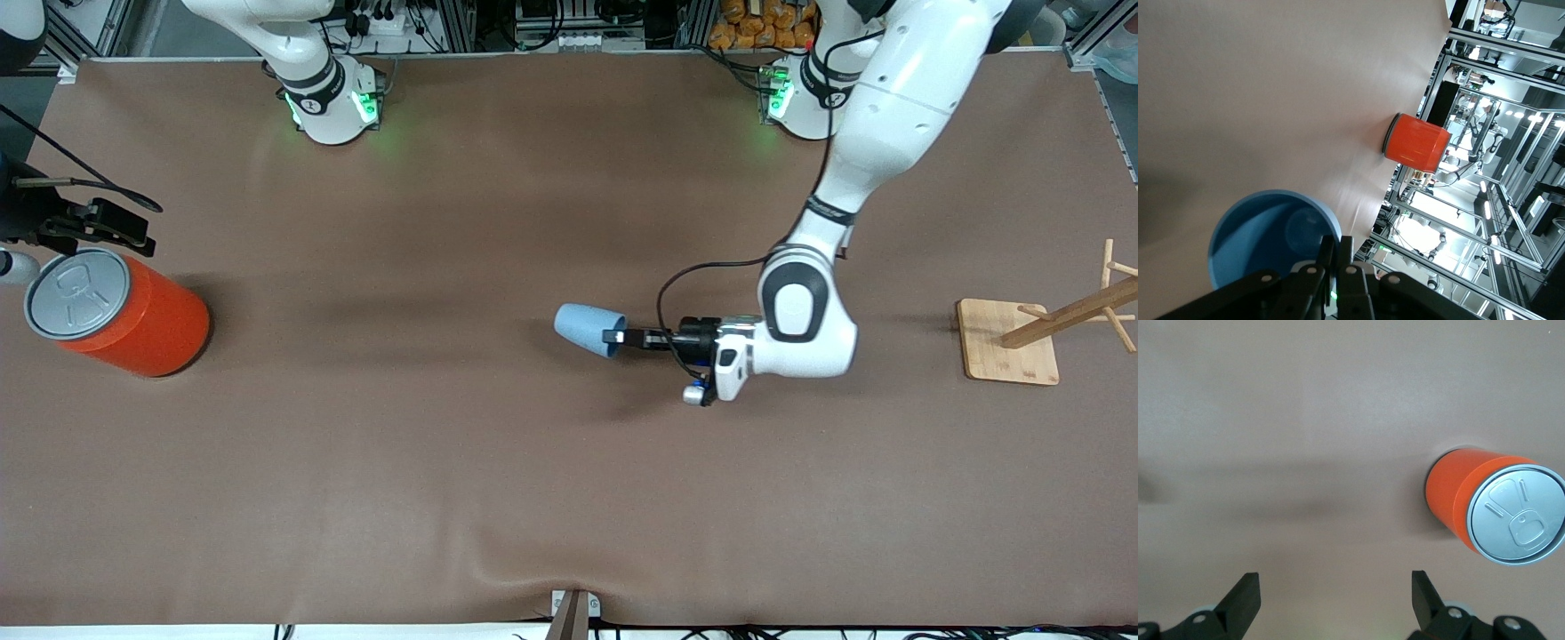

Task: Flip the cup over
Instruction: 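Lift the cup with the left gripper and pull it toward the wooden stand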

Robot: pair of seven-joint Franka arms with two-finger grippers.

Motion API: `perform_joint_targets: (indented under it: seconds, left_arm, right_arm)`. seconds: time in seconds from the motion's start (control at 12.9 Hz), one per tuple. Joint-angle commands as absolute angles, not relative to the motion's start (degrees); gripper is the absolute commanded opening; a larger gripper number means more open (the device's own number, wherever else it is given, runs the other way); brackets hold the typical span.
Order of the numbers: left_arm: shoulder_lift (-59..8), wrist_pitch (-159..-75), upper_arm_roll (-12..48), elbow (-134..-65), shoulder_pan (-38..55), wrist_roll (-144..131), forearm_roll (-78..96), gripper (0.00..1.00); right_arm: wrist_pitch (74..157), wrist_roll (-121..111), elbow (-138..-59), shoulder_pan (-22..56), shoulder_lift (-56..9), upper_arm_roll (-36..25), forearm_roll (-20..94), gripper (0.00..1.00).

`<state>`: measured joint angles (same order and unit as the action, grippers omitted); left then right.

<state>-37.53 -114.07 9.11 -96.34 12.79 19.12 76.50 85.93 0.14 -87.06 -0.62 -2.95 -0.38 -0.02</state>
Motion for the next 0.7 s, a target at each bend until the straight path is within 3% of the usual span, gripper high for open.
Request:
perform_joint_targets:
  seconds: [0.0, 0.47, 0.62]
  left_arm:
    - [-31.4, -112.94, 8.44, -97.29, 11.43, 12.24, 68.59, 0.0]
    - [-19.09, -112.77, 7.12, -97.38, 10.81, -1.67, 28.18, 0.0]
    - [-16.62, -108.66, 7.03, -97.74, 7.66, -1.67, 23.05, 0.0]
  right_arm:
    - [86.4, 0.97, -87.89, -0.44, -2.29, -0.62, 0.7, 1.0]
    - [86.31, 0.97, -87.98, -0.44, -2.29, -0.62, 0.7, 1.0]
    - [86.4, 0.97, -87.98, -0.44, -2.37, -0.62, 0.7, 1.0]
